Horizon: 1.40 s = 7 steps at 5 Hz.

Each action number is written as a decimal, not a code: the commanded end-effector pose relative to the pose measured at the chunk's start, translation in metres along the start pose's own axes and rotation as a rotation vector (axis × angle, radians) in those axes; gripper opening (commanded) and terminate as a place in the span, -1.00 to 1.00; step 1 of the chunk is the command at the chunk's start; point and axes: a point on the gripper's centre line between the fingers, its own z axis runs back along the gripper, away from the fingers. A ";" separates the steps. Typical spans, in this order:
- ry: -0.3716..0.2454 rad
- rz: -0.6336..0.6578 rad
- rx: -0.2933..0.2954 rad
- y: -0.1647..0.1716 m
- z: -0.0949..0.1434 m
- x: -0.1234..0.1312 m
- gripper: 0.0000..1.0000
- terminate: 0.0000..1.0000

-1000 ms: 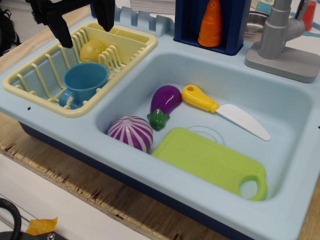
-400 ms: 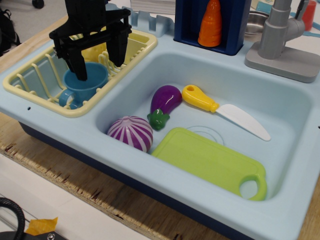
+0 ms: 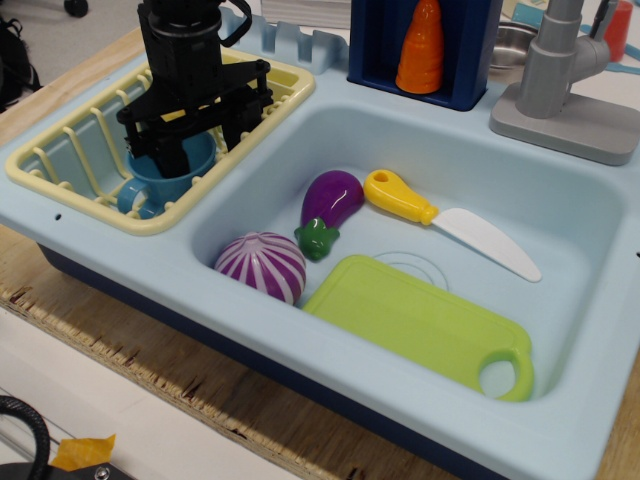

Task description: Put cup from counter or drying rack into sink

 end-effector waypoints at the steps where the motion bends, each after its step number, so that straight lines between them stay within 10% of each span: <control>1: -0.041 0.007 -0.035 -0.002 0.013 0.004 -1.00 -1.00; 4: -0.143 -0.013 -0.045 -0.013 0.080 0.001 -1.00 -1.00; 7: -0.074 -0.112 -0.076 -0.025 0.078 -0.088 -1.00 -1.00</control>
